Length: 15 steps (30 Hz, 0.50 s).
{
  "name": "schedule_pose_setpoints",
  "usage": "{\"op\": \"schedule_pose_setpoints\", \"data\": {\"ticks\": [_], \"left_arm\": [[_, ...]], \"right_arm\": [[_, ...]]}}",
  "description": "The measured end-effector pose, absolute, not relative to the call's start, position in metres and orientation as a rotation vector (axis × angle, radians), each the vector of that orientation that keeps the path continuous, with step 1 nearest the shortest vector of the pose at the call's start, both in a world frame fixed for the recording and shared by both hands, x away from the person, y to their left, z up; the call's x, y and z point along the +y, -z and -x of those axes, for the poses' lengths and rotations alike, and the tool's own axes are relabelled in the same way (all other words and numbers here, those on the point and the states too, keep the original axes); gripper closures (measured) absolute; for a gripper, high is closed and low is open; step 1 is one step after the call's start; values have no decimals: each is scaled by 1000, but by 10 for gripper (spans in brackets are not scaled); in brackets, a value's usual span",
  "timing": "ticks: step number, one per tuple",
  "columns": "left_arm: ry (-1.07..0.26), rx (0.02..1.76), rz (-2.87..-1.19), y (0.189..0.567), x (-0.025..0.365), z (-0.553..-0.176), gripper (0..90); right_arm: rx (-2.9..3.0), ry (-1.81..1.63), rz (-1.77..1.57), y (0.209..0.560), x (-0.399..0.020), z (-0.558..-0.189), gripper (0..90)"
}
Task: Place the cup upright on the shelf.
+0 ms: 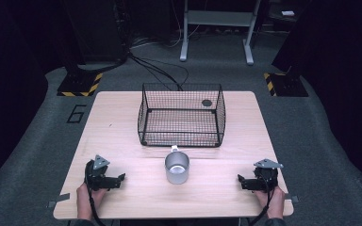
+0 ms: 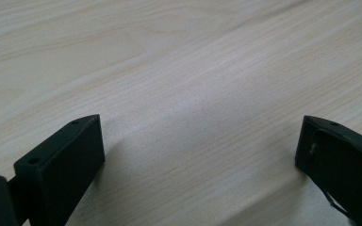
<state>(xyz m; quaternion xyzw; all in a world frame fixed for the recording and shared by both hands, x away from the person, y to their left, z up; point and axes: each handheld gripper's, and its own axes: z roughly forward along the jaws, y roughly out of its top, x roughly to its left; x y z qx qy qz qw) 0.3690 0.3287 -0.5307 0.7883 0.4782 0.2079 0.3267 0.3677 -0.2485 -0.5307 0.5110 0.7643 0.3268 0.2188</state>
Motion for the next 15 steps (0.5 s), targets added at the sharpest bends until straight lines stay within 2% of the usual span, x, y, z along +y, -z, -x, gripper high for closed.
{"op": "schedule_pose_setpoints", "data": {"ticks": [15], "left_arm": [[-553,1285,-2042,531,329,-374,3]], "right_arm": [[2103,-878,-1448,529,-248,-367,0]]}}
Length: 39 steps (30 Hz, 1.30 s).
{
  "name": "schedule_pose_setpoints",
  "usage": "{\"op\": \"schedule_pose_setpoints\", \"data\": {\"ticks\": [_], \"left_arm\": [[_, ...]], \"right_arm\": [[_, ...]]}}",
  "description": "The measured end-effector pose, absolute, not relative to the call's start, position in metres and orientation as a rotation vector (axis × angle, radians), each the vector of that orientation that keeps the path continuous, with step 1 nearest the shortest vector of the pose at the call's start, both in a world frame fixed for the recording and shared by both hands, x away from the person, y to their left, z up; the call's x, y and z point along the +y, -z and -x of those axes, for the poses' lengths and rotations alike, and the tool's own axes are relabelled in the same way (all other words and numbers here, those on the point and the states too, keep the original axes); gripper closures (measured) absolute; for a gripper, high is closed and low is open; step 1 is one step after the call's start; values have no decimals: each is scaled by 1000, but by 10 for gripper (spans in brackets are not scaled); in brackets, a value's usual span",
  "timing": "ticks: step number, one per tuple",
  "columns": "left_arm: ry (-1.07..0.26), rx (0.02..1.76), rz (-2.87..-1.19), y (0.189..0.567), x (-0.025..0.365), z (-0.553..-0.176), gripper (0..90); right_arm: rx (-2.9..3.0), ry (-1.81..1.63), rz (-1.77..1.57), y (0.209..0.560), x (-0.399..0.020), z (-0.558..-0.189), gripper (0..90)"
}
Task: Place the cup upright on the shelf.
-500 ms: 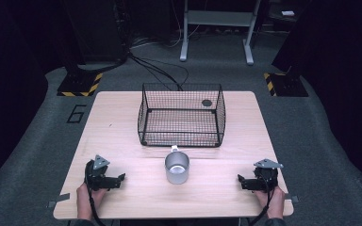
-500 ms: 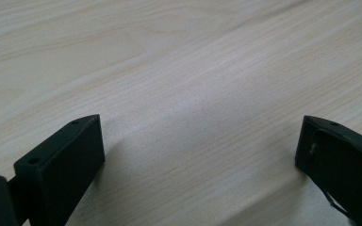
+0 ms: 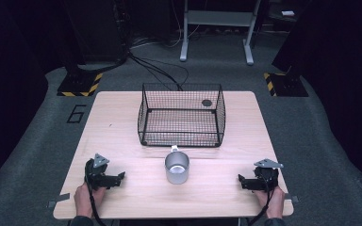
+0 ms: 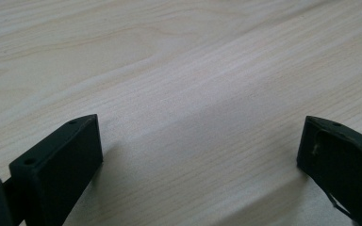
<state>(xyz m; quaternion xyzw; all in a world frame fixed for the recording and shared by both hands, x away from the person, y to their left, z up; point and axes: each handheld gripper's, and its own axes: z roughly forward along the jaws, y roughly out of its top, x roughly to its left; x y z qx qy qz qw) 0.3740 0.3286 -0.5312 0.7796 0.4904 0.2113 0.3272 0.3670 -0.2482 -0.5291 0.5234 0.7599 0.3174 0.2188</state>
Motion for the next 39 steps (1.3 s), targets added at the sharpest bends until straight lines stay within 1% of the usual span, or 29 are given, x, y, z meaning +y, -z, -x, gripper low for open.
{"op": "schedule_pose_setpoints", "data": {"ticks": [7,12,16,23,28,39], "left_arm": [[-544,1259,-2052,532,330,-376,0],[-527,1231,-2070,531,331,-377,2],[-525,1204,-2093,531,333,-378,2],[-528,1213,-2087,531,332,-377,2],[-528,1212,-2088,531,332,-377,2],[-528,1214,-2087,531,332,-377,2]], "right_arm": [[2092,-917,-1468,521,-247,-363,0],[2115,-941,-1435,510,-236,-358,0],[2115,-973,-1408,502,-225,-356,0],[2150,-1028,-1344,485,-203,-353,0],[2168,-1053,-1324,477,-194,-352,0],[2250,-1140,-1203,456,-153,-352,0]]}}
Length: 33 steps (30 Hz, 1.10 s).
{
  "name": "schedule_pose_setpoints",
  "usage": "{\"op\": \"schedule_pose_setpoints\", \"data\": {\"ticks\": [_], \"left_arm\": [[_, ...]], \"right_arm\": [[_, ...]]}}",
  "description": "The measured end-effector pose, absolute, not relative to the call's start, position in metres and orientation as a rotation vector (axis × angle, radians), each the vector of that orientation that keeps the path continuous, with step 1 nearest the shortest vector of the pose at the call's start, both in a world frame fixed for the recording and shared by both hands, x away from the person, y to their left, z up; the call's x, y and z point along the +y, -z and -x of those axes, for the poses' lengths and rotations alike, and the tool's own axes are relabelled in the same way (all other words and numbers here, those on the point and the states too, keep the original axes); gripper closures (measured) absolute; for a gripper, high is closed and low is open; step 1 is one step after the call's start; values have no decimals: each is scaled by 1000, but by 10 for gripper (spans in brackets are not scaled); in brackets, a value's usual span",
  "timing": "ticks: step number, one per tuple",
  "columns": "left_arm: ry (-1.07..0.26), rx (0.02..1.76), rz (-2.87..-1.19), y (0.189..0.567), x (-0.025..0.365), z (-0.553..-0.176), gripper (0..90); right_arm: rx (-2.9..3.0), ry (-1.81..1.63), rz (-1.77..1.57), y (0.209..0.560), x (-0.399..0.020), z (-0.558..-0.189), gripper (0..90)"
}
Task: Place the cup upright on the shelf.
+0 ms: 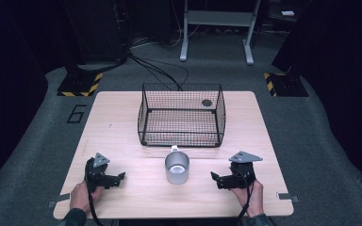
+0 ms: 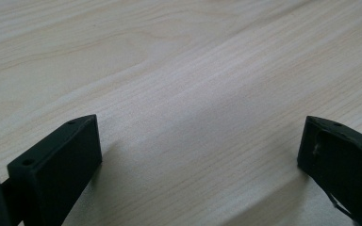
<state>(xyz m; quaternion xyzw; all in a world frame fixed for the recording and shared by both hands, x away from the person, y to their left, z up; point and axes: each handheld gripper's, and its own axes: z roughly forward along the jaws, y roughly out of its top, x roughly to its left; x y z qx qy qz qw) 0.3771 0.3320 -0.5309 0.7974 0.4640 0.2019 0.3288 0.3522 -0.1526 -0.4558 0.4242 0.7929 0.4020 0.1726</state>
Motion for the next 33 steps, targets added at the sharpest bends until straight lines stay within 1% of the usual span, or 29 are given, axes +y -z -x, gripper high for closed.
{"op": "schedule_pose_setpoints", "data": {"ticks": [2,4,11,22,33], "left_arm": [[-537,1215,-2077,532,332,-377,2],[-534,1216,-2078,532,332,-377,2],[-534,1217,-2079,532,332,-377,2],[-528,1217,-2086,531,332,-377,2],[-528,1218,-2085,531,332,-377,2]], "right_arm": [[2275,-1154,-1171,451,-139,-352,0],[2282,-1163,-1164,450,-136,-352,0],[2332,-1222,-1105,444,-102,-355,0],[2394,-1234,-1036,448,-59,-364,0],[2420,-1201,-1016,451,-34,-370,0]]}}
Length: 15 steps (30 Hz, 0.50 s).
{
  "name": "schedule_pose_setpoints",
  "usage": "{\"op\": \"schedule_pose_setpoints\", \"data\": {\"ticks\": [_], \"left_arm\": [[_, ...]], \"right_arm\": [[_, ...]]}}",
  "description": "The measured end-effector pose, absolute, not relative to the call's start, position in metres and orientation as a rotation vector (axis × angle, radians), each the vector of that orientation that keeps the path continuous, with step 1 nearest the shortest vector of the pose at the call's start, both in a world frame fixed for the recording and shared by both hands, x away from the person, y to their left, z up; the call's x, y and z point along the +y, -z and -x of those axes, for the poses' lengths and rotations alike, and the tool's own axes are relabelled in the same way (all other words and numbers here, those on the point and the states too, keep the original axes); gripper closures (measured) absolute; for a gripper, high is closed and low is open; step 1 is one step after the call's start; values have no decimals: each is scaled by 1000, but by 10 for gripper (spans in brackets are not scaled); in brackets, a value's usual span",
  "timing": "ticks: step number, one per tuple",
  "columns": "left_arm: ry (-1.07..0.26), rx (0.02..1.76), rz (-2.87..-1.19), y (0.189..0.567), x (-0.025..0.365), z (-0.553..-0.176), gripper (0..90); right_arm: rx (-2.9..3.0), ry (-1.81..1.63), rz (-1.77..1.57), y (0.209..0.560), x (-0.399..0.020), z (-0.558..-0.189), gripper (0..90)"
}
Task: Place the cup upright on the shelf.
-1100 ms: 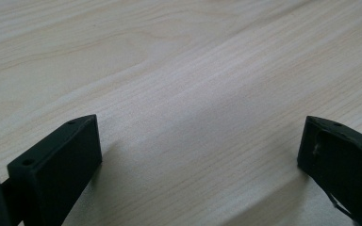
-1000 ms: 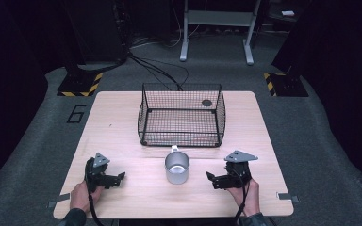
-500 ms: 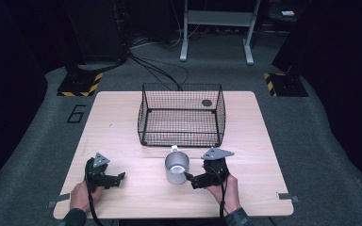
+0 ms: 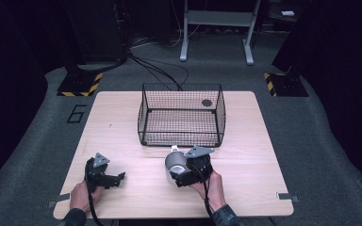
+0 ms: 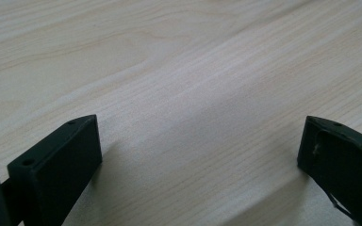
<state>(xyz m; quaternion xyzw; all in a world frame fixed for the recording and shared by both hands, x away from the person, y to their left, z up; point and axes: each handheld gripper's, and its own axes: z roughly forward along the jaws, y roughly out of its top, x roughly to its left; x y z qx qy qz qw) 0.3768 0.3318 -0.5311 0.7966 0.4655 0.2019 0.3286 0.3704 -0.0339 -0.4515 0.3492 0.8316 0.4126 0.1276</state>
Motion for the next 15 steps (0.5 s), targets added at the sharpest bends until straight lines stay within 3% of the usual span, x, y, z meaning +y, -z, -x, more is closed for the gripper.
{"op": "schedule_pose_setpoints", "data": {"ticks": [15], "left_arm": [[-532,1217,-2081,531,332,-377,2]], "right_arm": [[2435,-1135,-1022,455,-17,-377,0]]}}
